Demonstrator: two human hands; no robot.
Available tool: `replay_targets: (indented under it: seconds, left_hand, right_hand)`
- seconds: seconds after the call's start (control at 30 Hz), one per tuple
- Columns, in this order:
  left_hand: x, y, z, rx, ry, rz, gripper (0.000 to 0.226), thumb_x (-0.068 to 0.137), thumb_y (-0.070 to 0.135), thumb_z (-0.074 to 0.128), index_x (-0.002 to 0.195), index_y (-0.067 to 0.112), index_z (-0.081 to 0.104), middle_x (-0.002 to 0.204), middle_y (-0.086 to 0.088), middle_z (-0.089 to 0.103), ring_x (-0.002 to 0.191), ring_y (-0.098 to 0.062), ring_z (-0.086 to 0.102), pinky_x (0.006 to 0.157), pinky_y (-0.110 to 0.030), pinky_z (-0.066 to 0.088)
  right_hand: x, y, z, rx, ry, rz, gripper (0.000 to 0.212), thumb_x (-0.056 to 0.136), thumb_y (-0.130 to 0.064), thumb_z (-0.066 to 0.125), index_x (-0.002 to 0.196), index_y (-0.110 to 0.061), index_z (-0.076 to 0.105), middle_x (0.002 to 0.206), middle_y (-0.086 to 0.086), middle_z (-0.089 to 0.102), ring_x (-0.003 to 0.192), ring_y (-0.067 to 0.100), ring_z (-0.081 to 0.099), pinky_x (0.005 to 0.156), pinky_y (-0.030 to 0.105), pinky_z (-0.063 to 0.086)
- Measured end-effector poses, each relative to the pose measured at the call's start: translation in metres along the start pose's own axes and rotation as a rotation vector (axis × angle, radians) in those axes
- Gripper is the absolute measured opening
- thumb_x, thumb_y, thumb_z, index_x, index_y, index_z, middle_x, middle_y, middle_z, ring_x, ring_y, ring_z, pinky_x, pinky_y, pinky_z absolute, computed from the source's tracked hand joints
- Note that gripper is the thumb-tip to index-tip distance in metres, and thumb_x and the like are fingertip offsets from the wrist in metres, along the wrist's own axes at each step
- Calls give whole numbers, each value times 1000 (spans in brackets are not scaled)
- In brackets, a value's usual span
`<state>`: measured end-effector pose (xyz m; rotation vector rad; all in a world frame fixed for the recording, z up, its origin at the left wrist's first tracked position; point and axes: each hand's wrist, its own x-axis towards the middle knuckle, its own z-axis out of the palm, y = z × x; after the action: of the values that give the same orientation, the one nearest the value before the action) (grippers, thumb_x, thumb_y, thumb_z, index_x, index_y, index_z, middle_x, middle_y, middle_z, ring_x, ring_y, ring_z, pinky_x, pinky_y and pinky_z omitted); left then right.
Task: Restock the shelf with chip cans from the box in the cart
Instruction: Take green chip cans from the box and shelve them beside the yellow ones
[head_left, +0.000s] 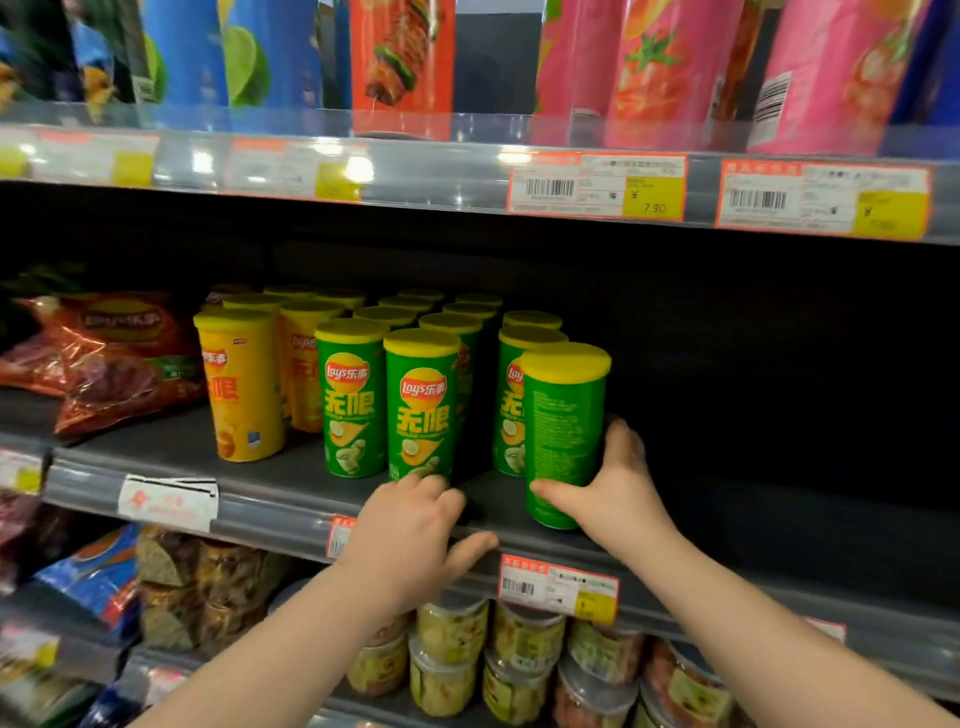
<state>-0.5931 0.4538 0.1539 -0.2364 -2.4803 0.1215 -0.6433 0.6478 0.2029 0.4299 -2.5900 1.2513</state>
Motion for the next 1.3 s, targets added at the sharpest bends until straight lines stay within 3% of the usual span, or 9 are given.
replay_targets:
  seconds: [0.13,0.27,0.47,0.6,0.7,0.8,0.93,1.03,1.3]
  left_hand:
    - [-14,-8,10,-30,48,44,46,80,57,45,80,17,67,77,0,59,69,-24,58,55,-32,49]
    - [-17,-4,15,-55,178,39,44,78,54,48,76,13,65,73,-3,57,65,-27,56,54,-33,47]
    - [-18,-3,17,-72,217,42,43,78,52,49,76,13,65,73,-3,58,66,-26,56,53,-37,46]
    - [-18,-3,16,-75,203,45,43,79,53,47,75,14,65,72,-3,58,66,-26,56,54,-35,46]
    - [-18,-3,16,-79,211,50,43,78,52,47,72,14,65,70,-3,57,64,-26,56,53,-33,46]
    - [-18,-4,16,-88,212,57,42,79,52,47,72,14,64,70,-3,57,64,-26,56,53,-35,46]
    - [-18,-5,17,-87,186,54,43,79,53,46,74,15,64,70,-2,57,65,-25,55,54,-34,45]
    - [-18,-5,17,-86,178,54,43,79,53,46,73,15,64,70,-1,56,64,-24,55,54,-34,45]
    - [-19,-5,19,-122,215,52,40,77,51,49,71,14,62,68,-2,54,63,-25,54,53,-35,44]
  right_hand:
    - [1,-4,18,73,-31,74,89,68,-31,82,136,-16,27,132,7,43,120,23,47,97,27,36]
    - [-2,-2,14,122,-112,119,78,80,-18,67,141,-20,19,129,7,50,102,16,48,88,26,40]
    - [-4,-4,22,18,-35,127,101,67,-37,83,144,-19,19,140,5,37,128,22,41,101,28,34]
    - [-4,-4,24,62,-99,110,82,77,-22,71,142,-22,21,130,3,47,119,20,48,94,27,38]
    - [-6,-4,27,-37,-13,129,95,64,-39,81,139,-19,26,133,4,45,120,22,48,100,34,40]
    - [-7,-7,29,-86,-67,114,105,58,-51,76,142,-23,19,139,2,41,127,21,43,107,40,37]
    - [-8,-11,29,-61,-93,103,88,70,-38,73,139,-25,20,130,0,49,116,19,51,97,31,42]
    - [-7,-16,35,-101,-54,79,81,75,-35,75,137,-22,25,128,1,49,117,19,48,88,24,37]
    - [0,-20,39,-56,-78,95,79,72,-33,78,137,-24,33,134,2,50,118,19,48,92,27,40]
